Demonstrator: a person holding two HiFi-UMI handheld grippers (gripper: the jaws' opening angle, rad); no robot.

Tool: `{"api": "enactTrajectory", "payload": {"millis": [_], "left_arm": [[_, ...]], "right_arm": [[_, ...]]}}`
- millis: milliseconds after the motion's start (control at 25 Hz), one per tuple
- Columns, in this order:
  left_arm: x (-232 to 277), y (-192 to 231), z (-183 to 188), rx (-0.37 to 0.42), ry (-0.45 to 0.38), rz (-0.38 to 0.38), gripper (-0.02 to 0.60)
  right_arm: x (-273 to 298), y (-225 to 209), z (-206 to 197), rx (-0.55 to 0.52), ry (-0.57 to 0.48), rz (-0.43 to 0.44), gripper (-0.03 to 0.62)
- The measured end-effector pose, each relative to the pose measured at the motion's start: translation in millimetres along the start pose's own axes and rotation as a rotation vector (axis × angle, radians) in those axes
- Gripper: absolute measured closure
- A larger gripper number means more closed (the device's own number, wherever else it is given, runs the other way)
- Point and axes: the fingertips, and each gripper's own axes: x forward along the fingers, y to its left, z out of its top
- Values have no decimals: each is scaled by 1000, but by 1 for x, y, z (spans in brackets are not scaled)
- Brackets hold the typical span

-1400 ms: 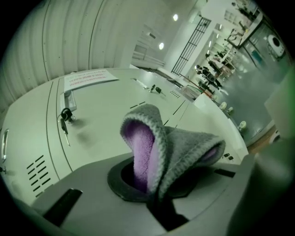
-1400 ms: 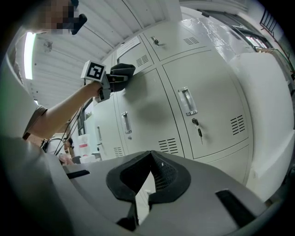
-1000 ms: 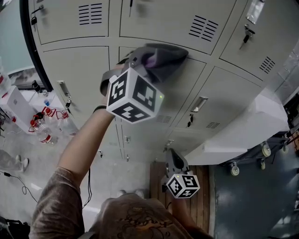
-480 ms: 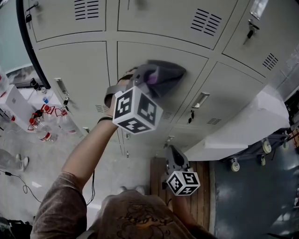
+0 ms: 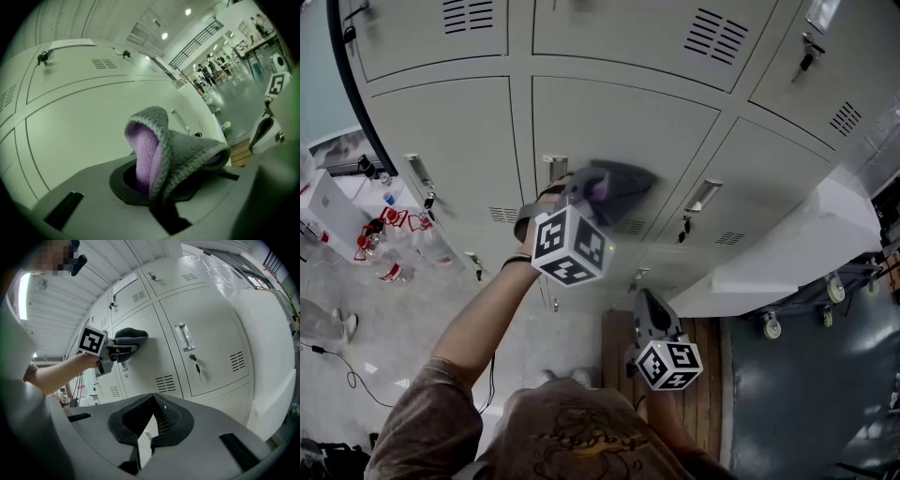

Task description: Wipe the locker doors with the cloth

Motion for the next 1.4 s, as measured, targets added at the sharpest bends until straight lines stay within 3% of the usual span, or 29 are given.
{"api": "enactTrajectory", "payload": {"millis": [800,1400], "left_arm": [[28,-91,-102,-90,151,-168,545],[39,-141,-168,-119,273,-248,545]], "right_arm": [[0,-11,-3,7,7,-34,595],[-8,-21,-3,14,9,-73,595]]}}
